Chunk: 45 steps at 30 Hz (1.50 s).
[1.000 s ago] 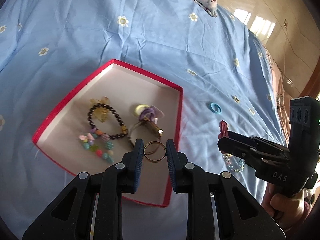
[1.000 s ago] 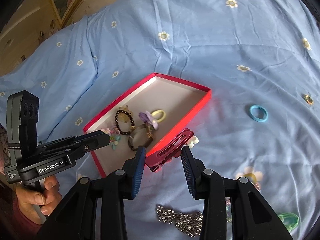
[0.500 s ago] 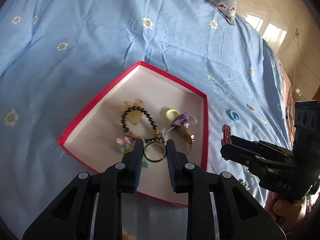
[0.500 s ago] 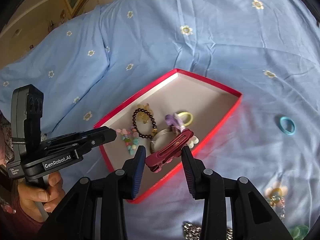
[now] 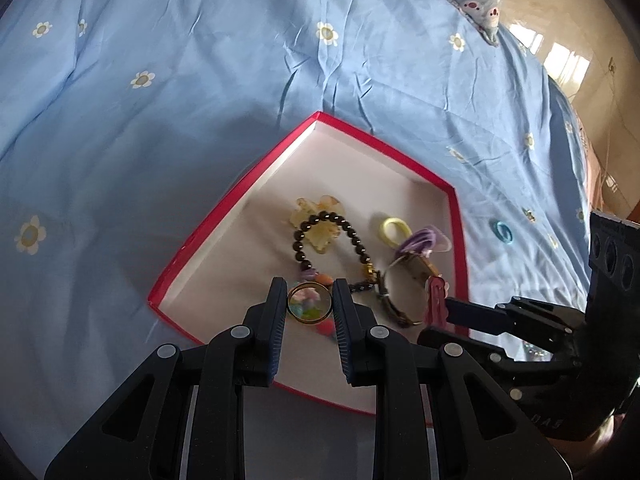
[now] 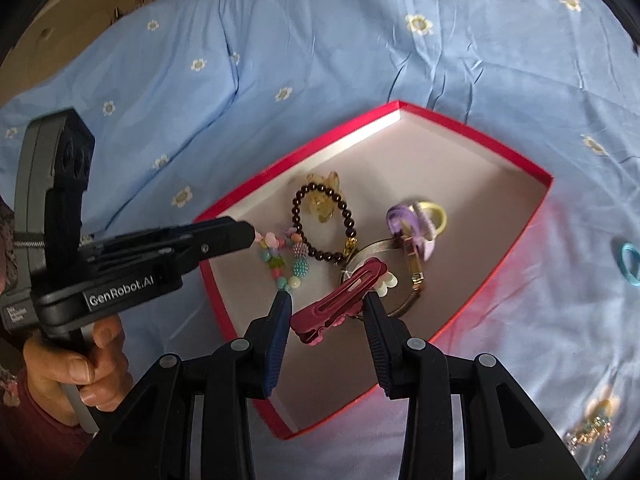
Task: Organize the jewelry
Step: 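Carry the ring and pink clip over the box lid and lower them, then open both grippers to drop the ring and clip into the lid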
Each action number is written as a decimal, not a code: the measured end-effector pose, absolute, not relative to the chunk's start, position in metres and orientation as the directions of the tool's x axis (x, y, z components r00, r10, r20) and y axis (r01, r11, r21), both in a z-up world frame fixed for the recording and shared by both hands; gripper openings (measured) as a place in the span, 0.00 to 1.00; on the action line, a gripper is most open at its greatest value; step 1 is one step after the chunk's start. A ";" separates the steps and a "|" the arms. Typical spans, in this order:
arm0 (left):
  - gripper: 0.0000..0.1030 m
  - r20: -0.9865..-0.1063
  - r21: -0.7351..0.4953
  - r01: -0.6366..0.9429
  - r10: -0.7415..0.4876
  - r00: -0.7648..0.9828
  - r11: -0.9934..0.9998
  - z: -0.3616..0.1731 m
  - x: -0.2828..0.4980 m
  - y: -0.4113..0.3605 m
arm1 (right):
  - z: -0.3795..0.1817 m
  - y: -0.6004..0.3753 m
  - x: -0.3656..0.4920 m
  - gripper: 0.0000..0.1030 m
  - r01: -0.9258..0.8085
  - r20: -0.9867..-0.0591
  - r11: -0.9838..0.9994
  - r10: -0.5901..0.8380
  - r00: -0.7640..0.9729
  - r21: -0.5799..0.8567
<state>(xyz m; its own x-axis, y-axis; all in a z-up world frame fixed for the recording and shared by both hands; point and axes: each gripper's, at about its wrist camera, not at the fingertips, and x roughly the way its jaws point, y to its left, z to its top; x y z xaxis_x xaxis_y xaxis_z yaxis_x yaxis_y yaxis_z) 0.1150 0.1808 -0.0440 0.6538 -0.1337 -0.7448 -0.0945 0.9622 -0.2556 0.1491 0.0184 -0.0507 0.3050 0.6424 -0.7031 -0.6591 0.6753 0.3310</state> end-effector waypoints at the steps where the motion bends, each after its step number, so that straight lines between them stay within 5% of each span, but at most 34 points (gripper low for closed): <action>1: 0.21 -0.750 -0.250 -0.096 -0.131 0.648 0.963 -0.047 0.117 0.182 | -0.053 0.021 0.150 0.36 -0.662 -0.708 0.674 0.639 0.300 0.327; 39: 0.21 -0.782 -0.229 -0.108 -0.116 0.612 0.967 -0.066 0.131 0.186 | -0.075 0.041 0.162 0.34 -0.691 -0.755 0.671 0.591 0.282 0.267; 45: 0.37 -0.765 -0.247 -0.111 -0.123 0.633 0.963 -0.055 0.125 0.186 | -0.068 0.035 0.157 0.38 -0.687 -0.737 0.670 0.609 0.294 0.280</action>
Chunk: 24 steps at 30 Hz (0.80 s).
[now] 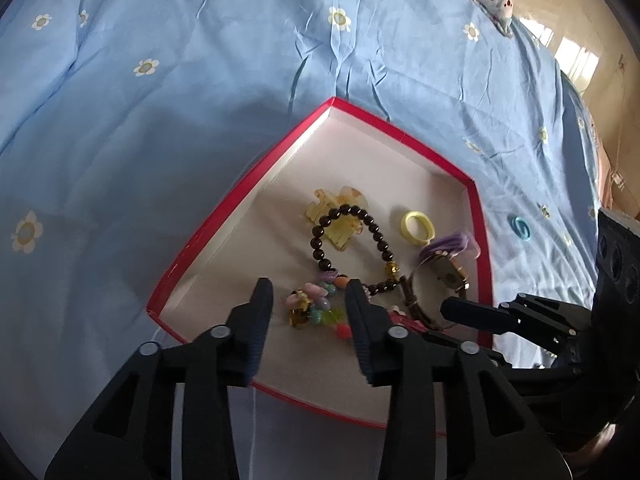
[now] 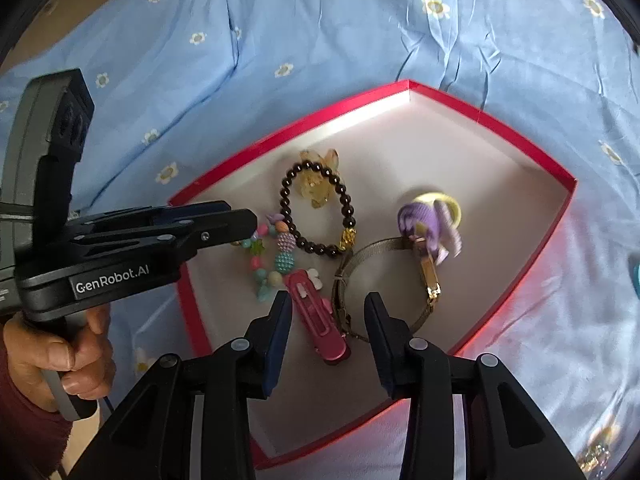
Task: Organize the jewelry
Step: 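Open both grippers to drop the ring and clip into the lid, then move both grippers back over the remaining jewelry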
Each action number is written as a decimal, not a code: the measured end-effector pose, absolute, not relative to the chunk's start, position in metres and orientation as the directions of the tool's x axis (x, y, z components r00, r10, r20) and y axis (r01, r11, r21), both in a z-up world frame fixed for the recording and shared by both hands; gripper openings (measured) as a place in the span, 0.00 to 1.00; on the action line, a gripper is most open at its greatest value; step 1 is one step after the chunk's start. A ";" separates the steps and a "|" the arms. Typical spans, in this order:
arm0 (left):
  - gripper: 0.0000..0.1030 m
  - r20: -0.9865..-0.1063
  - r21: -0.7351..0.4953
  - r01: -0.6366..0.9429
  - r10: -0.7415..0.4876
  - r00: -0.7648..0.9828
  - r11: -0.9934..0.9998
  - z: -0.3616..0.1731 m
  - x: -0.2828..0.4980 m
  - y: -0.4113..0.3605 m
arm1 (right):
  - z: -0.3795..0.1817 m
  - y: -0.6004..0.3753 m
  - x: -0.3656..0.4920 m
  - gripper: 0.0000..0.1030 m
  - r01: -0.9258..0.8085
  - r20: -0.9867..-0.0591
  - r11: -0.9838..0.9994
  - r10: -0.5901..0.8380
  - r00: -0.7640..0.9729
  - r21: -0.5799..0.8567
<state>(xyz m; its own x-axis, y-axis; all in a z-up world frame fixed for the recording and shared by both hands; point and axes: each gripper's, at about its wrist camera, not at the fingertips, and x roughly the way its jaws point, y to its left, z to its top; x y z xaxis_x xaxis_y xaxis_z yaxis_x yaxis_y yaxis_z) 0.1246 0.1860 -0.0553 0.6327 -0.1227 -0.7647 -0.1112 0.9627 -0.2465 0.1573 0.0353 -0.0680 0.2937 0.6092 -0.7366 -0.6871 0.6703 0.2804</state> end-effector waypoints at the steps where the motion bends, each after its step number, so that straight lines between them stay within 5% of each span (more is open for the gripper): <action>1: 0.38 -0.761 -0.251 -0.112 -0.125 0.637 0.961 -0.053 0.123 0.186 | -0.065 0.032 0.155 0.38 -0.688 -0.729 0.668 0.617 0.297 0.285; 6: 0.49 -0.743 -0.267 -0.114 -0.129 0.657 0.957 -0.041 0.113 0.183 | -0.051 0.009 0.145 0.40 -0.671 -0.703 0.679 0.632 0.327 0.297; 10: 0.52 -0.732 -0.287 -0.117 -0.139 0.667 0.951 -0.033 0.106 0.180 | -0.042 -0.021 0.137 0.48 -0.635 -0.680 0.706 0.634 0.369 0.313; 24: 0.59 -0.718 -0.333 -0.022 -0.238 0.654 0.943 -0.021 0.077 0.120 | -0.038 -0.154 0.107 0.51 -0.421 -0.657 0.835 0.543 0.522 0.356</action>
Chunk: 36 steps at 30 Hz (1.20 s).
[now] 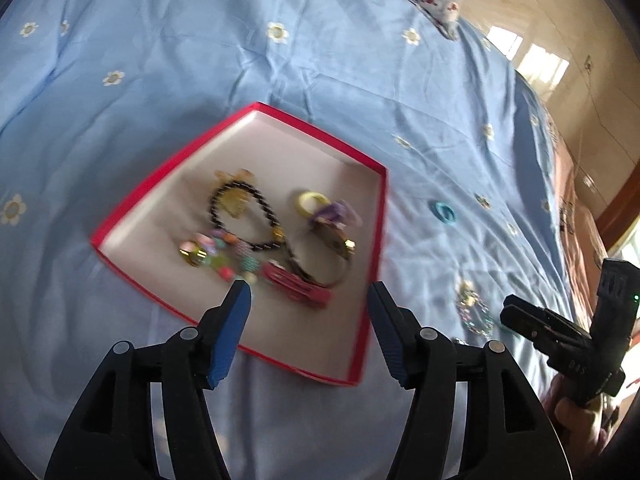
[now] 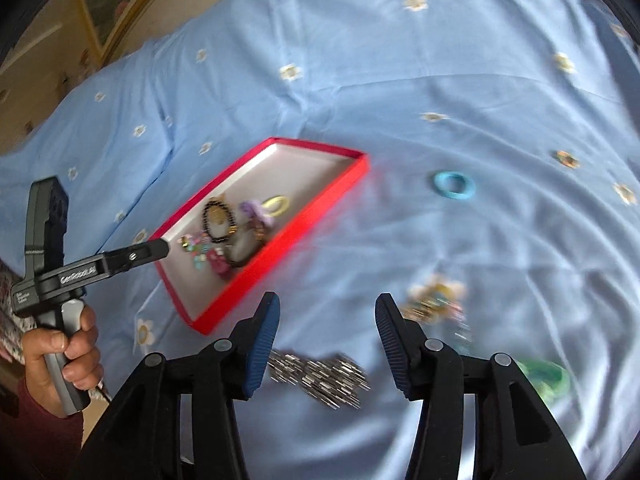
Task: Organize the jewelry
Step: 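Move both grippers back over the remaining jewelry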
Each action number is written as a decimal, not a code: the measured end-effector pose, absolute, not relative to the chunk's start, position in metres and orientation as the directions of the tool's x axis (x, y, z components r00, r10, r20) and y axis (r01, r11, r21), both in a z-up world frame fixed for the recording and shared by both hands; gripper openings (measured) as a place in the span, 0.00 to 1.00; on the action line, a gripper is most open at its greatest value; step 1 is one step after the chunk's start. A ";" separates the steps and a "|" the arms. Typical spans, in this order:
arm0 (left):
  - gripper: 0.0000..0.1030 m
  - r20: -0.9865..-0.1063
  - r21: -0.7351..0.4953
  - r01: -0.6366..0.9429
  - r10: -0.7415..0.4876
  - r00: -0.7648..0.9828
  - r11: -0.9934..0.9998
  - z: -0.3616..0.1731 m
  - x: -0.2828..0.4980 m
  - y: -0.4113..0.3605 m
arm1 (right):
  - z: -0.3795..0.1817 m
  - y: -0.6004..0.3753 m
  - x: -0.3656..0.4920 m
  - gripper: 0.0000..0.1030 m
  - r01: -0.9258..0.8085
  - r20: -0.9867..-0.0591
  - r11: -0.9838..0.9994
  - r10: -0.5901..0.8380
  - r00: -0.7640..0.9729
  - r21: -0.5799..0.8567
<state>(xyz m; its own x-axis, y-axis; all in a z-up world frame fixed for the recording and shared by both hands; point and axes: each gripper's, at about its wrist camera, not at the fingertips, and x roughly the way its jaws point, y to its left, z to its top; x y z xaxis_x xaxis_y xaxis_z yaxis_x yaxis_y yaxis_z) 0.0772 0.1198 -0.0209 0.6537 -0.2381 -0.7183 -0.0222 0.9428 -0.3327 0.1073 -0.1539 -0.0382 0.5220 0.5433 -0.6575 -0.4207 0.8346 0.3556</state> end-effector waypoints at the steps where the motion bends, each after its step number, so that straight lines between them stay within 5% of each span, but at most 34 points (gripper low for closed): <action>1: 0.59 -0.720 -0.335 -0.012 -0.248 0.648 0.942 -0.021 0.076 0.113 | -0.039 -0.163 0.105 0.51 -0.404 -0.657 0.843 0.533 0.533 0.356; 17: 0.62 -0.752 -0.307 0.130 -0.323 0.574 0.943 -0.028 0.077 0.036 | -0.065 -0.247 0.074 0.56 -0.225 -0.692 0.907 0.418 0.588 0.357; 36: 0.62 -0.794 -0.229 0.290 -0.350 0.496 0.929 -0.042 0.110 -0.040 | -0.074 -0.264 0.090 0.59 -0.205 -0.699 0.912 0.405 0.589 0.355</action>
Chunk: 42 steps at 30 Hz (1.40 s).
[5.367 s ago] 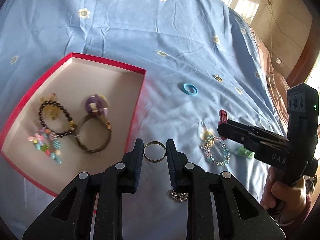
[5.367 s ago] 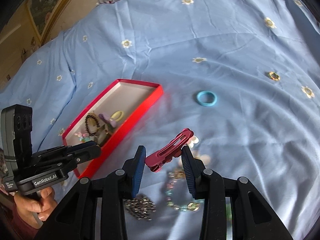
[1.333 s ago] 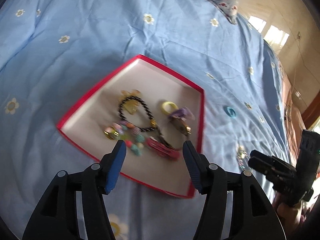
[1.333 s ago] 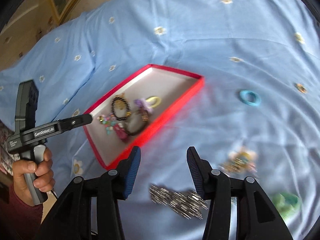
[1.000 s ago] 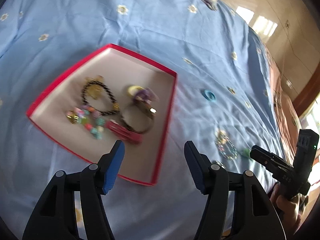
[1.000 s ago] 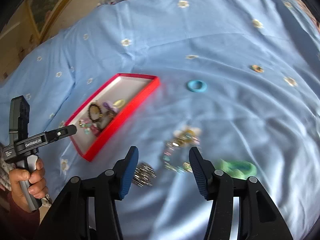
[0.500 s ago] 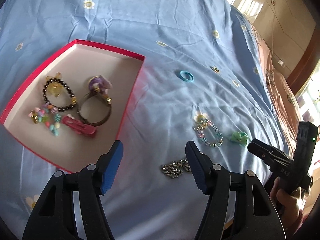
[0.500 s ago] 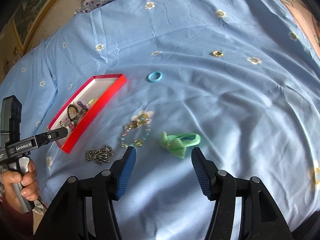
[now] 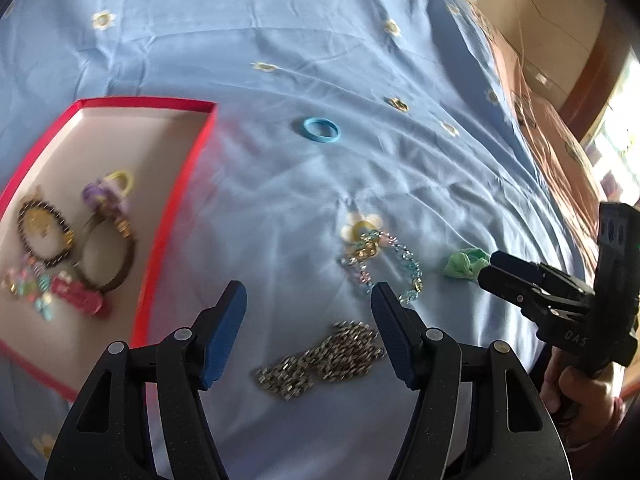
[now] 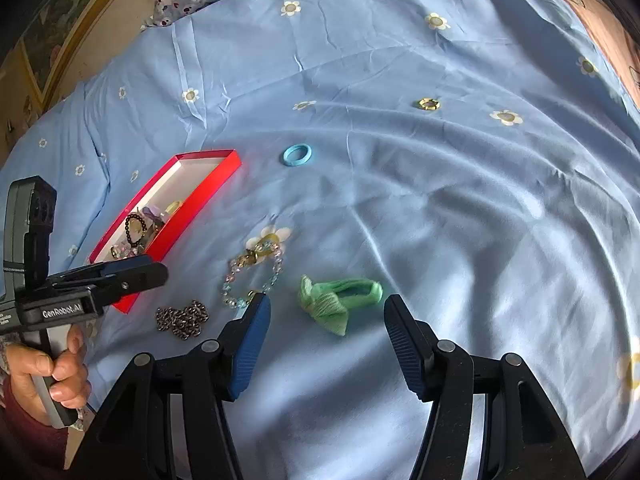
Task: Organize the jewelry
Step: 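Move both grippers back over the remaining jewelry, then grasp the crystal bead bracelet with the left gripper while the right grasps the green bow scrunchie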
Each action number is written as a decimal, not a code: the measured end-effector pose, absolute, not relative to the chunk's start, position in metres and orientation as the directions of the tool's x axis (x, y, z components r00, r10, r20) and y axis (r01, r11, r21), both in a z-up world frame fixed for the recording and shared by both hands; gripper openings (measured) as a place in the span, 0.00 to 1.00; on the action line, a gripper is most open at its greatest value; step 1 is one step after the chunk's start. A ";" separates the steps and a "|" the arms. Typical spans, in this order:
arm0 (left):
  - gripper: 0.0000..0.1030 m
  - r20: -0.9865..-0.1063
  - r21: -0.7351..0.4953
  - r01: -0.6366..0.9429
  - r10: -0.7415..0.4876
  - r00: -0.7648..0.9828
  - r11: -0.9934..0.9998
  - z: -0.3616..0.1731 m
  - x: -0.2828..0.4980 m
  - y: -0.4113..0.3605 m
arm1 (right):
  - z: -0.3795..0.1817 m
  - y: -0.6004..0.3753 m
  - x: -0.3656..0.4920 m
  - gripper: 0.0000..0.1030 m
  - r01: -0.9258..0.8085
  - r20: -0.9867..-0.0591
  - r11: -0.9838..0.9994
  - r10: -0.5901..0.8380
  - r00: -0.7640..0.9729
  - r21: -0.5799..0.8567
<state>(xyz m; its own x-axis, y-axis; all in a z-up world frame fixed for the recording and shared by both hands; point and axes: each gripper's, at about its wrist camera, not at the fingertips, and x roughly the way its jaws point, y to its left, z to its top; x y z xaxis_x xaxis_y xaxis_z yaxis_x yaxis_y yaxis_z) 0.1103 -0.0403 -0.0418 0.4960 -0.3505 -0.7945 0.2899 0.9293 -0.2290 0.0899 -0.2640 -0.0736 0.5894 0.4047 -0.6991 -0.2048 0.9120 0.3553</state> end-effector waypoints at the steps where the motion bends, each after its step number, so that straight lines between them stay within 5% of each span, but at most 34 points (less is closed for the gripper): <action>1: 0.63 -0.794 -0.226 0.297 -0.352 0.496 0.928 -0.043 0.112 -0.044 | -0.074 -0.265 0.091 0.59 -0.205 -0.699 0.912 0.405 0.589 0.356; 11: 0.58 -0.832 -0.173 0.368 -0.335 0.442 0.914 -0.068 0.133 -0.080 | -0.088 -0.263 0.103 0.57 -0.219 -0.718 0.907 0.418 0.556 0.359; 18: 0.06 -0.834 -0.107 0.442 -0.322 0.447 0.891 -0.072 0.129 -0.098 | -0.091 -0.266 0.105 0.25 -0.217 -0.718 0.907 0.418 0.557 0.360; 24: 0.06 -0.815 -0.167 0.433 -0.371 0.445 0.886 -0.064 0.121 -0.087 | -0.086 -0.261 0.101 0.11 -0.237 -0.707 0.899 0.436 0.557 0.368; 42: 0.06 -0.697 -0.277 0.326 -0.423 0.580 0.904 -0.004 0.087 -0.017 | -0.052 -0.220 0.093 0.11 -0.347 -0.660 0.860 0.510 0.551 0.374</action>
<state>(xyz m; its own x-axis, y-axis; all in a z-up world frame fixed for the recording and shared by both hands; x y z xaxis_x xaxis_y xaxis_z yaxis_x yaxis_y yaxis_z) 0.0875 -0.0174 -0.0037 0.5796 -0.4229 -0.6966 0.3262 0.9037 -0.2773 0.0930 -0.2201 -0.0522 0.5515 0.5102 -0.6600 -0.3473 0.8598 0.3745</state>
